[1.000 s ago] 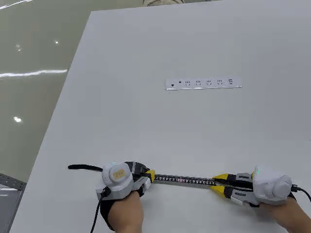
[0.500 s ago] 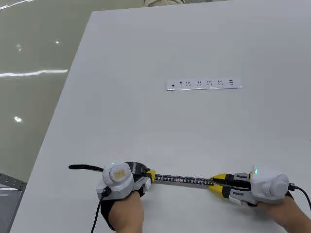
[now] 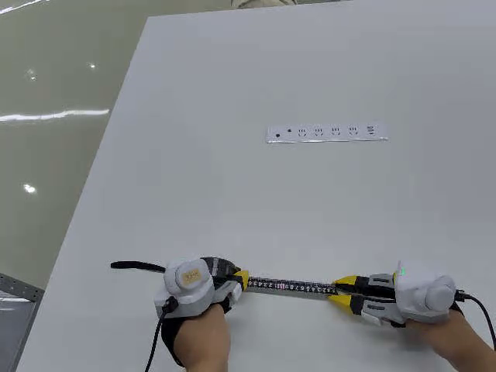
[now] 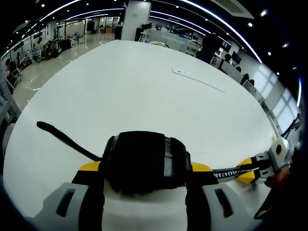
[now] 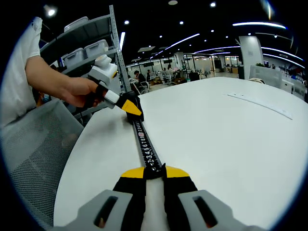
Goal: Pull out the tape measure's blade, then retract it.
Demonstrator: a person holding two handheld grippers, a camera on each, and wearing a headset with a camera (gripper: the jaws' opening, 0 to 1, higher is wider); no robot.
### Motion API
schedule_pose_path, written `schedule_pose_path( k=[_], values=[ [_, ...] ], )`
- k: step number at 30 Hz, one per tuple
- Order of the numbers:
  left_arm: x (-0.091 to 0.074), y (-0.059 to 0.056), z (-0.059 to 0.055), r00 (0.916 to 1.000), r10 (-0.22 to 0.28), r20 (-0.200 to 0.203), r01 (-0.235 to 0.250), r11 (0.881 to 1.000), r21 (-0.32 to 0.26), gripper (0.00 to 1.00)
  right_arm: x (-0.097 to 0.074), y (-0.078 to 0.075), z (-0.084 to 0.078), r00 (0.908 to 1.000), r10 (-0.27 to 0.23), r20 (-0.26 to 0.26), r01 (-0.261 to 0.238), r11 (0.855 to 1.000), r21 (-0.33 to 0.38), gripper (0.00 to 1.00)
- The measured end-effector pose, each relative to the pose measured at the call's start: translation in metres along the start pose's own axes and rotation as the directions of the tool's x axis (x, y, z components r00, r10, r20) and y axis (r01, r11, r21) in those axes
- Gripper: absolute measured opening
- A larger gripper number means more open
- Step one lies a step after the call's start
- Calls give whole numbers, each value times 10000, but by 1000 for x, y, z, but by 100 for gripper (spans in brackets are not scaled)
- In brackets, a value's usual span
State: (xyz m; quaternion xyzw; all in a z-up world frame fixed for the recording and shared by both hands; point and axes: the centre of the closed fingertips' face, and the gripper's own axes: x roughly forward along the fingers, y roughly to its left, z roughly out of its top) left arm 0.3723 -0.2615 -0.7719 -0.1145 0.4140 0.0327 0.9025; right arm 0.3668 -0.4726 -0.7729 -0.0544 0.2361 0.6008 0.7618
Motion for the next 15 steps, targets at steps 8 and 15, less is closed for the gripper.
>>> schedule_pose_path(
  k=[8,15],
  values=[
    [0,0,0,10000,-9,27,9,10000,67,66,15,6,6,9998,148,96,-147,9999,-60,12],
    [0,0,1,10000,-13,28,12,10000,50,67,24,8,10,9996,222,166,-221,9997,-40,12]
  ],
)
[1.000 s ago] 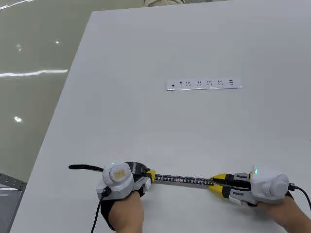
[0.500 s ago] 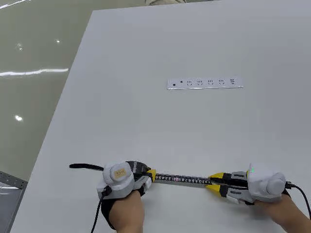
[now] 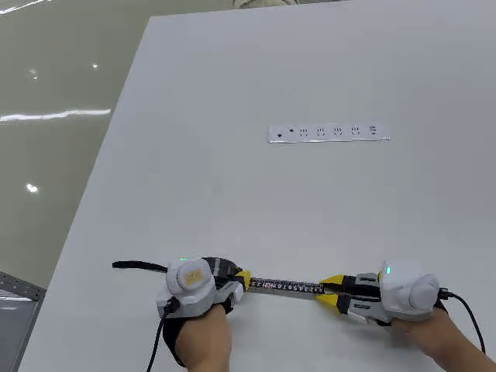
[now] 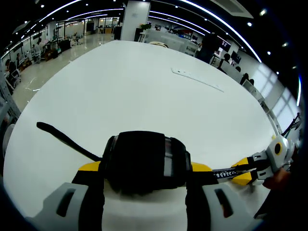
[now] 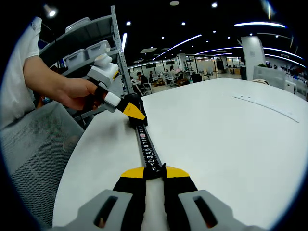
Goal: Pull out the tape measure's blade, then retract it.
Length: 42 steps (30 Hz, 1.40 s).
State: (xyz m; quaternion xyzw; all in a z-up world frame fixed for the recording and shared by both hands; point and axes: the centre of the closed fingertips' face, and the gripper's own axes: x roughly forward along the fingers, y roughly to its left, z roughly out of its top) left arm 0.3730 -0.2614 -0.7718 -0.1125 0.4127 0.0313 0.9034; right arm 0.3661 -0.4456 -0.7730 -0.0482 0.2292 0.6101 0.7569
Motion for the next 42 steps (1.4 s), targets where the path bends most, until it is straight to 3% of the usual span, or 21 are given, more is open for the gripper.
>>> schedule_pose_path(
  k=[42],
  values=[
    [1,0,0,9999,-63,89,63,10000,-57,67,42,11,16,9989,473,24,-473,9989,14,12]
  ],
)
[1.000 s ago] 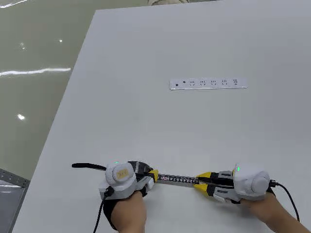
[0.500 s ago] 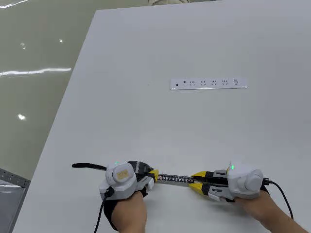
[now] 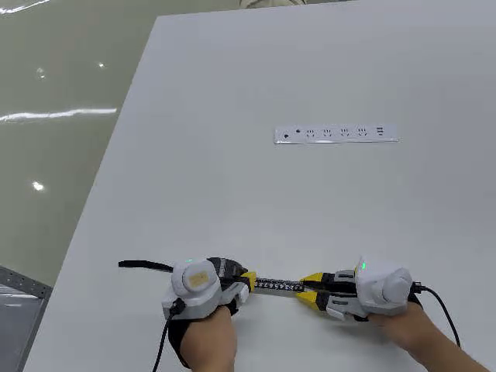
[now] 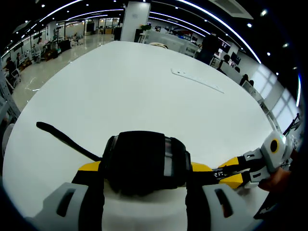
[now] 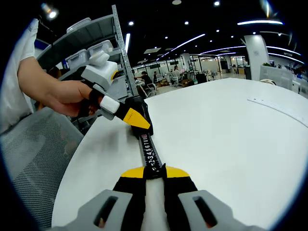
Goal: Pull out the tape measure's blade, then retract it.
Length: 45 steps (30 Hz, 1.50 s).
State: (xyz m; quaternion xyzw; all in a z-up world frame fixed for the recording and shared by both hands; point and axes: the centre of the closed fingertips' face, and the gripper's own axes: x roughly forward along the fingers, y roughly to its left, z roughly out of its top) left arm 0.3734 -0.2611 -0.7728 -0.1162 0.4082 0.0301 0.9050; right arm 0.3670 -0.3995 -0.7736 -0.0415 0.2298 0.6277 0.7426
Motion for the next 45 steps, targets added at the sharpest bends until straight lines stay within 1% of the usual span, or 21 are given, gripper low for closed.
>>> schedule_pose_path(
  k=[5,9,20,29,45],
  values=[
    [-1,0,0,10000,-10,-7,10,10000,-18,67,3,0,1,10000,30,17,-30,10000,9,12],
    [0,-1,0,10000,-27,-40,27,10000,-21,67,7,0,2,9999,6,103,-8,9999,167,12],
    [-1,-1,0,10000,-26,-28,26,10000,-50,67,16,2,6,9999,24,166,-27,9998,211,12],
    [-1,-1,1,10000,-51,-34,51,10000,-39,67,32,6,12,9997,117,208,-120,9998,158,12],
    [-1,-1,1,10000,-43,-22,43,9999,-118,67,47,9,17,9994,271,216,-273,9996,103,12]
  ],
)
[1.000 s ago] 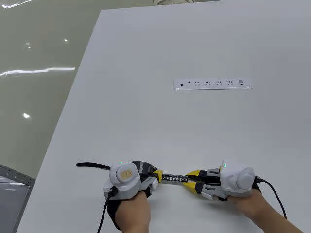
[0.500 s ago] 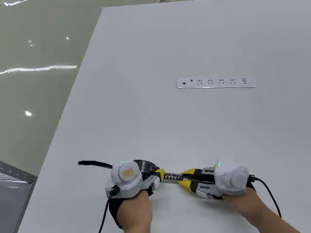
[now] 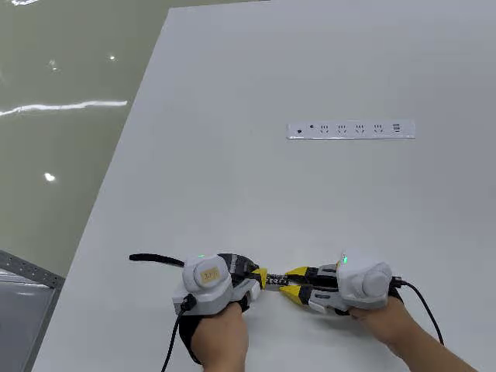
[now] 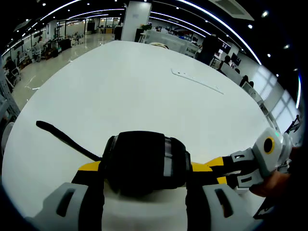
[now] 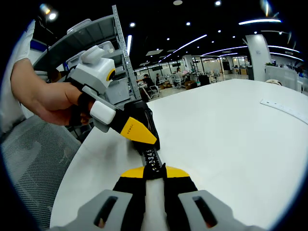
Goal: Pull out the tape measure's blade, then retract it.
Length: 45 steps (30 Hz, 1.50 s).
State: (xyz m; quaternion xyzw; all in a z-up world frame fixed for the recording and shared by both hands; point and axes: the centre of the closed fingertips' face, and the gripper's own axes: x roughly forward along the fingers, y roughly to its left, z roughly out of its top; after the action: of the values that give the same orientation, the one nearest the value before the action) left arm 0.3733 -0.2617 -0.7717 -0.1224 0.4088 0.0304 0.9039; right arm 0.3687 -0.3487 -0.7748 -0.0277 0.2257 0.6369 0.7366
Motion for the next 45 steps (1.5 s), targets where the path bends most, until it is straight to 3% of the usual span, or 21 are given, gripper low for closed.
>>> schedule_pose_path(
  k=[45],
  values=[
    [-1,1,3,9992,-404,78,407,9985,-372,67,37,8,13,9996,291,-45,-293,9989,-353,12]
  ],
)
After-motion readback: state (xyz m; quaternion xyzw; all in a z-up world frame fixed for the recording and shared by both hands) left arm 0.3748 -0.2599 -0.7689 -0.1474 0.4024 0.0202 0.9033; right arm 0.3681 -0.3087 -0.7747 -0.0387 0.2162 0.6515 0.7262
